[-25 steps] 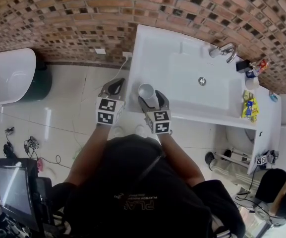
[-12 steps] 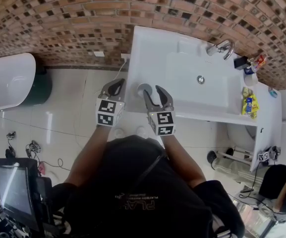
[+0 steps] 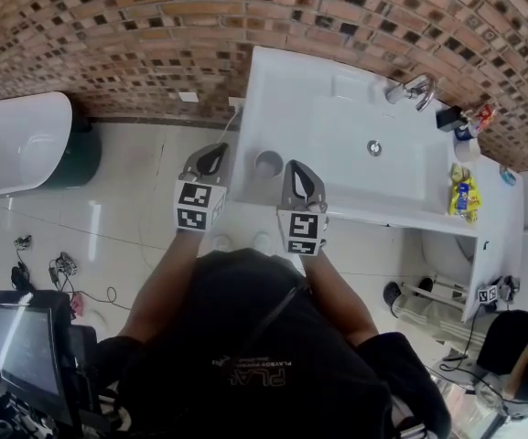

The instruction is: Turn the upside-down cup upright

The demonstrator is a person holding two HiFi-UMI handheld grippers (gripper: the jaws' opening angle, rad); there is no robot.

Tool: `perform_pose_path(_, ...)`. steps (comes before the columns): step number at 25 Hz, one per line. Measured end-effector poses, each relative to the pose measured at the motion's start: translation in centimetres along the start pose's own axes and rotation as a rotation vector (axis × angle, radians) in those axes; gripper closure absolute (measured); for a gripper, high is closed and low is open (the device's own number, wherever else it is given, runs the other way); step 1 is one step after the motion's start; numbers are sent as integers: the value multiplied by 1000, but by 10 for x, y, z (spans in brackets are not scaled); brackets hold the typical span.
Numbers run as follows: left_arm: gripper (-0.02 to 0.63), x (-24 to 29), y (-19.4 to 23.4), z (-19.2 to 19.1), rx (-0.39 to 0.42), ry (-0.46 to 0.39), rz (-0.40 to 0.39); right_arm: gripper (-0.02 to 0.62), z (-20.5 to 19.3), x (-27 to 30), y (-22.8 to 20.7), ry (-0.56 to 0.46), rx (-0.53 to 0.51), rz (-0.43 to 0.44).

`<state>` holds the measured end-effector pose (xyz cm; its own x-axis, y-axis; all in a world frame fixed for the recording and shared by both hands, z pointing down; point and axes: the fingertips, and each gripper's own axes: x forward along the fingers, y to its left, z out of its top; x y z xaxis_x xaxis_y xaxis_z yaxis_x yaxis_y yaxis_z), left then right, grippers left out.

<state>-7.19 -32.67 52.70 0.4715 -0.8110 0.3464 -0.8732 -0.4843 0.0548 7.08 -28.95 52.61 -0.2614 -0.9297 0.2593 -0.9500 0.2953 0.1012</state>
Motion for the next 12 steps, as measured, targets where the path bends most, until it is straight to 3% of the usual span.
perform_pose_path(12,607,-13,-34,8,27,-43,41,583,2,-18,-14,-40,-4,19)
